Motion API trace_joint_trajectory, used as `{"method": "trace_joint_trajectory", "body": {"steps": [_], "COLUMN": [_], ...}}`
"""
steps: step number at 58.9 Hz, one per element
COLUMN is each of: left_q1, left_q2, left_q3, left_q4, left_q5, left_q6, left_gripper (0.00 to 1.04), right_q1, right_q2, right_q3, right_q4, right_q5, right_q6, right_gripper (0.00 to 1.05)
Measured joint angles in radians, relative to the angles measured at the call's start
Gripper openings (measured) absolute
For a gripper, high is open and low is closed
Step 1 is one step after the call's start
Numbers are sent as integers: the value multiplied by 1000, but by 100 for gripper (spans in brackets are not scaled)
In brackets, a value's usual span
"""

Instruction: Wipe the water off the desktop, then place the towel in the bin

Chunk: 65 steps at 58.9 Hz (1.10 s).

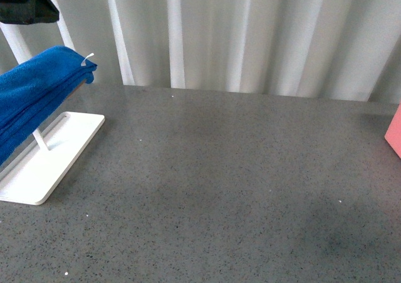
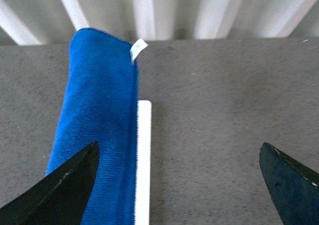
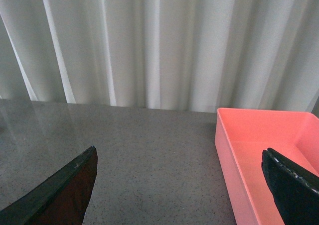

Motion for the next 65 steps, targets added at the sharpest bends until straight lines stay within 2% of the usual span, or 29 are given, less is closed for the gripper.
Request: {"method": "trace_joint_trajectory", "body": {"steps": [9, 28, 38, 46, 54, 65], "left_q1": [43, 47, 60, 71, 79, 81], "left_q2": [188, 409, 579, 637, 660, 698], "left_q3": [248, 527, 710, 797, 828, 830], "left_q4": [-176, -301, -430, -443, -407, -391], "left_q5": [-58, -102, -113, -117, -170, -174], "left_q6": [54, 56, 51, 53, 81, 89], "left_gripper": [98, 98, 98, 98, 98, 98], "right_q1": [0, 0, 0, 0, 0, 0], "right_q2": [0, 0, 0, 0, 0, 0], "right_q3": [0, 0, 0, 0, 0, 0], "right_q4": [0, 0, 0, 0, 0, 0], "right_q5": [0, 0, 0, 0, 0, 0], "right_q6": [0, 0, 0, 0, 0, 0], "right_gripper": [98, 98, 98, 98, 98, 98]}}
